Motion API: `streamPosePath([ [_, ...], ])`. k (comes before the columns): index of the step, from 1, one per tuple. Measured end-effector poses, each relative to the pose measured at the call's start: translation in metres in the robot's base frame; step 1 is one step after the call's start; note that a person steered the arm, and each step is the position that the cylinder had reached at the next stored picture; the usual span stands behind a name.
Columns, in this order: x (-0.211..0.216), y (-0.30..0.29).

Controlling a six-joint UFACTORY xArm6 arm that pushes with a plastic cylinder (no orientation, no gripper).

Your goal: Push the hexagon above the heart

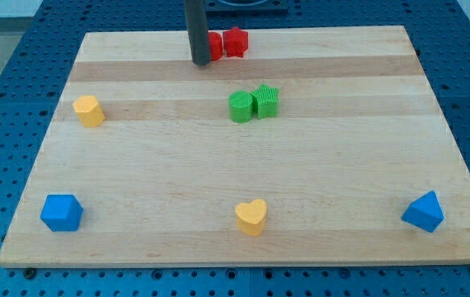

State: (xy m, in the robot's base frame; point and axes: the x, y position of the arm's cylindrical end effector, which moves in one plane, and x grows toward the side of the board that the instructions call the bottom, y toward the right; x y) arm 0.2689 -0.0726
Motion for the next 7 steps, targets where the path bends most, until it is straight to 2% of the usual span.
streamPosePath([
  [3,0.007,0.001],
  [6,0.122,-0.012],
  [7,0.129,-0.038],
])
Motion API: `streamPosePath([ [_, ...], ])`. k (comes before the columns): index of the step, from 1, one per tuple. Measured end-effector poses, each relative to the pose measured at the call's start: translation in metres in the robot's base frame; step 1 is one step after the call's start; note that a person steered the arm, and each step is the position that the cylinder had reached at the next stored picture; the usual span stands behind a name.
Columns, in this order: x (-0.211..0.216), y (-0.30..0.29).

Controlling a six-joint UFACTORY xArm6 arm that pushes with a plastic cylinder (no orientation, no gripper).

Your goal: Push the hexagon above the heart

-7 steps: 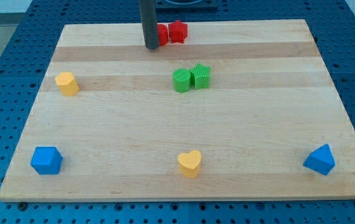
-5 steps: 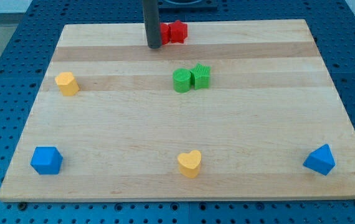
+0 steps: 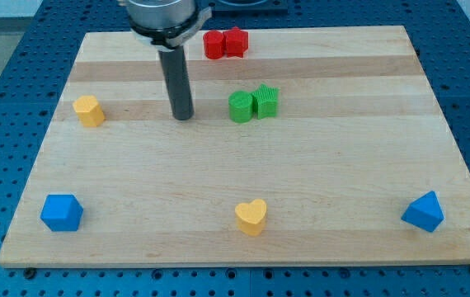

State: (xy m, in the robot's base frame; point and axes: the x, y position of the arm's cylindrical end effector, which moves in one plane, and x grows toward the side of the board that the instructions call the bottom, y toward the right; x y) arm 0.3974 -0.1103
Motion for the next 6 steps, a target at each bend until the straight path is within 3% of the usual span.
streamPosePath([
  [3,-0.053,-0.092],
  [5,-0.052,-0.193],
  [6,-0.026,-0.181],
])
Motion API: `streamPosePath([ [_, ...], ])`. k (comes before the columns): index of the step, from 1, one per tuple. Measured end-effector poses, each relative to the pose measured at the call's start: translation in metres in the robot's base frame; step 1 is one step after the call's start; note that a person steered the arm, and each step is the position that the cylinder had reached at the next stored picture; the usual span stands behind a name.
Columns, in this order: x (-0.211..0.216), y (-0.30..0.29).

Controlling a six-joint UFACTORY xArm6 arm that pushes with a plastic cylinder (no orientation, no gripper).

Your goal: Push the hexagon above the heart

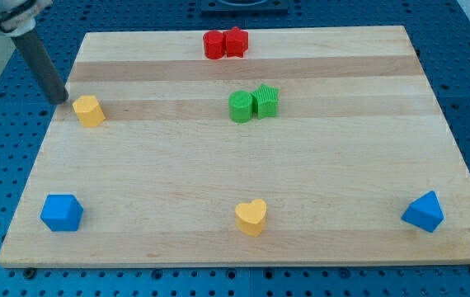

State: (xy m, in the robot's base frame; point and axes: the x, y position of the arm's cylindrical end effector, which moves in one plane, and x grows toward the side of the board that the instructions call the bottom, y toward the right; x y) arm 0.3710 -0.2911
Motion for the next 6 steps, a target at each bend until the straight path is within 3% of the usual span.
streamPosePath([
  [6,0.034,0.144],
])
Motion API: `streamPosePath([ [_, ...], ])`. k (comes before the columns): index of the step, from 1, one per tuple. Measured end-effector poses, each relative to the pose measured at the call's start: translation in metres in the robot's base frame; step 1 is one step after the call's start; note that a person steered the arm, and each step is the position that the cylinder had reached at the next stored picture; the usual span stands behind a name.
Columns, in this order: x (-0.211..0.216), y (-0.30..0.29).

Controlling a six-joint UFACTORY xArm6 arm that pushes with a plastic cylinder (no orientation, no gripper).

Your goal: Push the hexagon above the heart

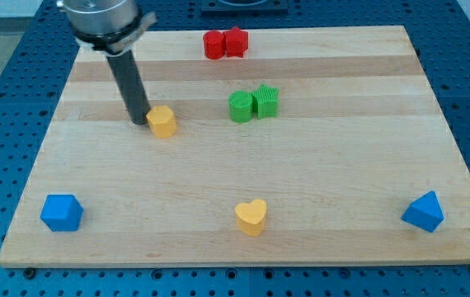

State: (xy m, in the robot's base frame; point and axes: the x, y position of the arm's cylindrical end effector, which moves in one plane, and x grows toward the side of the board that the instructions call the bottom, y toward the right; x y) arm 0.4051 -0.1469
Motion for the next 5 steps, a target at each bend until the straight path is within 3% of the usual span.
streamPosePath([
  [5,0.040,0.195],
])
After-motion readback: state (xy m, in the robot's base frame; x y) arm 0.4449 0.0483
